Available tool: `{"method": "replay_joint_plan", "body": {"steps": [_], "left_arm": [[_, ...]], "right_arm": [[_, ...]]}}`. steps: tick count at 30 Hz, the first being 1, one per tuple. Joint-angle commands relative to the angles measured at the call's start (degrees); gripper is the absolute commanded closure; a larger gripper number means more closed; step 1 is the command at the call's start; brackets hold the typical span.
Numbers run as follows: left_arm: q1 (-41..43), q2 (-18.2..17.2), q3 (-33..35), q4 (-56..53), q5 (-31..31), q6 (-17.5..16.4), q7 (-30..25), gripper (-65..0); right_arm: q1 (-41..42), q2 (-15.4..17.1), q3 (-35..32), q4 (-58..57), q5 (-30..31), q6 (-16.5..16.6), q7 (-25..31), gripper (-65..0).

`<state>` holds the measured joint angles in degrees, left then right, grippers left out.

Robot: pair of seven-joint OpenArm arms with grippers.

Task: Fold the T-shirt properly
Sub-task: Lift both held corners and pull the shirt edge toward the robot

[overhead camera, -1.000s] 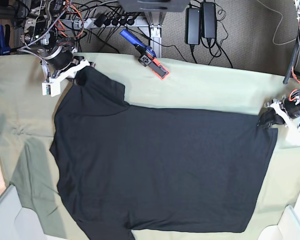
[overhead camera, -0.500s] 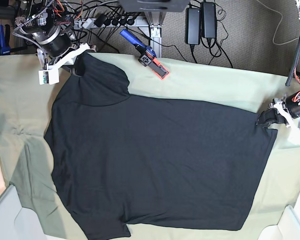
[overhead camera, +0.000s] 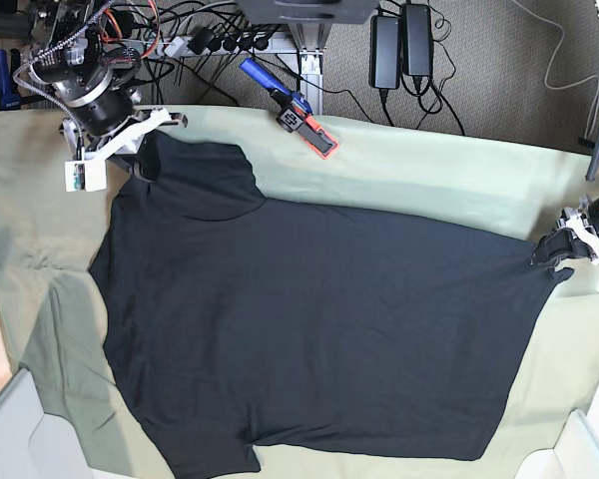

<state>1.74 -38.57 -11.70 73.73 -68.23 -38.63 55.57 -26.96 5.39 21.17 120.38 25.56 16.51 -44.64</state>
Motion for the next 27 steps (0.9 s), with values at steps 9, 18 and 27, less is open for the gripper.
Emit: {"method": "replay_joint_plan", "body": {"steps": [9,18,27], "left_arm": [[-1.3,-1.4,-0.7,0.8,4.1,-1.4,-8.3,0.0],[-5.1,-0.1,-0.6,-0.4,10.7,-1.4,-12.1,0.0],[-10.1,3.5,0.9,-7.2,16.3,-1.4,-17.4,0.0]], "right_arm": [[8.0,0.7,0.4,-0.7,-1.0,0.5,2.6,0.0],[17.5,2.4,0.3,-9.6,-1.0,0.7,2.7,0.0],[25.0,3.5,0.0,-19.7,-0.5,0.9,2.6,0.0]]}}
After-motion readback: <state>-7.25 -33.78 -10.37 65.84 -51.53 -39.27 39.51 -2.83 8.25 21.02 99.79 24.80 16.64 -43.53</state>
